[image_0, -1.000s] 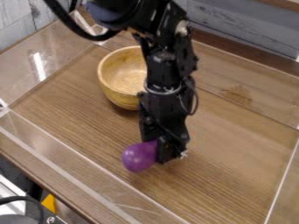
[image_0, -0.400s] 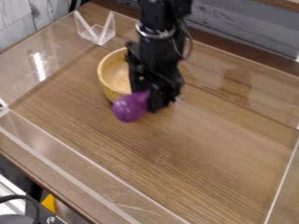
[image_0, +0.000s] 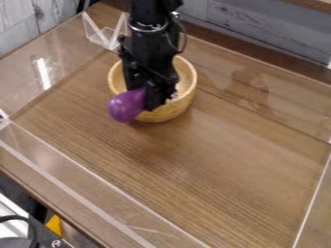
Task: Put the purple eggplant in the brown bowl
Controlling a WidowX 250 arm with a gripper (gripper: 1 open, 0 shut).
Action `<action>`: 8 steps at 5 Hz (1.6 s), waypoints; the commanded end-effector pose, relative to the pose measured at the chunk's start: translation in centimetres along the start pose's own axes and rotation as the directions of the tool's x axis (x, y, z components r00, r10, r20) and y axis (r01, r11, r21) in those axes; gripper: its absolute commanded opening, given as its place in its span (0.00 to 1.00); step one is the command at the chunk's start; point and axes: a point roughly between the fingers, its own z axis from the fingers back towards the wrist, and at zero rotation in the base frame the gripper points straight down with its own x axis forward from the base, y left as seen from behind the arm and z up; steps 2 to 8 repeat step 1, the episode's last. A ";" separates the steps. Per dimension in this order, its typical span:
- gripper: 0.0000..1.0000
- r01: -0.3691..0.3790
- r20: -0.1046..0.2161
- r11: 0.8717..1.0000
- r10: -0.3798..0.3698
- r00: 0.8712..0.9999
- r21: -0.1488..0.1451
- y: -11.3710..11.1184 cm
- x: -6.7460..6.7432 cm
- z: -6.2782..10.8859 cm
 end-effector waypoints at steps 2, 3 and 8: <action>0.00 0.003 0.042 0.999 -0.005 0.999 0.036 1.5 0.6 0.4; 0.00 0.003 0.042 0.999 -0.005 0.999 0.036 1.5 0.6 0.4; 0.00 0.003 0.042 0.999 -0.005 0.999 0.036 1.5 0.6 0.4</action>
